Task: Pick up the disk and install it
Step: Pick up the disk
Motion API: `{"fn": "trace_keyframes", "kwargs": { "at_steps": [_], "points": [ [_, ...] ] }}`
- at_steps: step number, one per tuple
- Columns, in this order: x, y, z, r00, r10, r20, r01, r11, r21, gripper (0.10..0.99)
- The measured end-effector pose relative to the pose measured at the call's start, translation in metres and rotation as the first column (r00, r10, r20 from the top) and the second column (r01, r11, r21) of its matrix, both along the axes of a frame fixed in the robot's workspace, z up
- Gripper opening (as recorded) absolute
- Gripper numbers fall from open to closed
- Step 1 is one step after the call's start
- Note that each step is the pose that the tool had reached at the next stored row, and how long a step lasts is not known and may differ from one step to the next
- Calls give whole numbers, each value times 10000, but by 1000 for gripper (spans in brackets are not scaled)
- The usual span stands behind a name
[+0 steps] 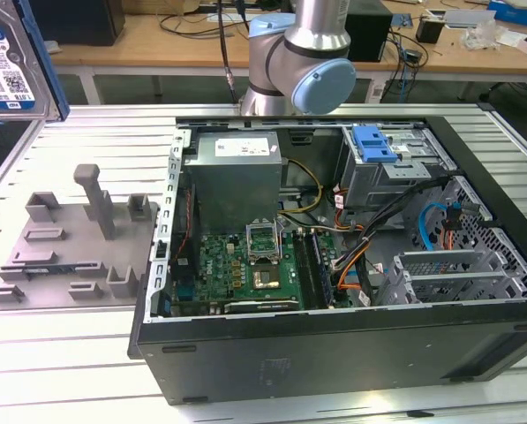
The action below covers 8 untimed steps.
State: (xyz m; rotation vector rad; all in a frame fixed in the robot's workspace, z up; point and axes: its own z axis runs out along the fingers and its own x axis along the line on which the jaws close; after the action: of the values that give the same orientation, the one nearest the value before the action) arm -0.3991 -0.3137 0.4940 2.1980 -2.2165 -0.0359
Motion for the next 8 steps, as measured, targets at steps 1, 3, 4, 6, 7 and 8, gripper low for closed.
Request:
{"fn": "trace_keyframes", "kwargs": {
  "at_steps": [1, 3, 4, 6, 7, 8],
  "points": [
    [0, 0, 0, 10000, -1, 0, 1, 10000, -1, 369],
    [8, -12, 0, 10000, -9, 0, 9, 10000, -1, 369],
    [26, -15, 1, 10000, -21, -1, 21, 10000, -3, 369],
    [63, -22, 0, 10000, -36, -3, 36, 10000, -14, 369],
    [77, -26, 0, 10000, -43, -3, 43, 10000, -16, 369],
    [92, -29, 0, 10000, -47, -4, 47, 10000, -20, 369]
  ]
}}
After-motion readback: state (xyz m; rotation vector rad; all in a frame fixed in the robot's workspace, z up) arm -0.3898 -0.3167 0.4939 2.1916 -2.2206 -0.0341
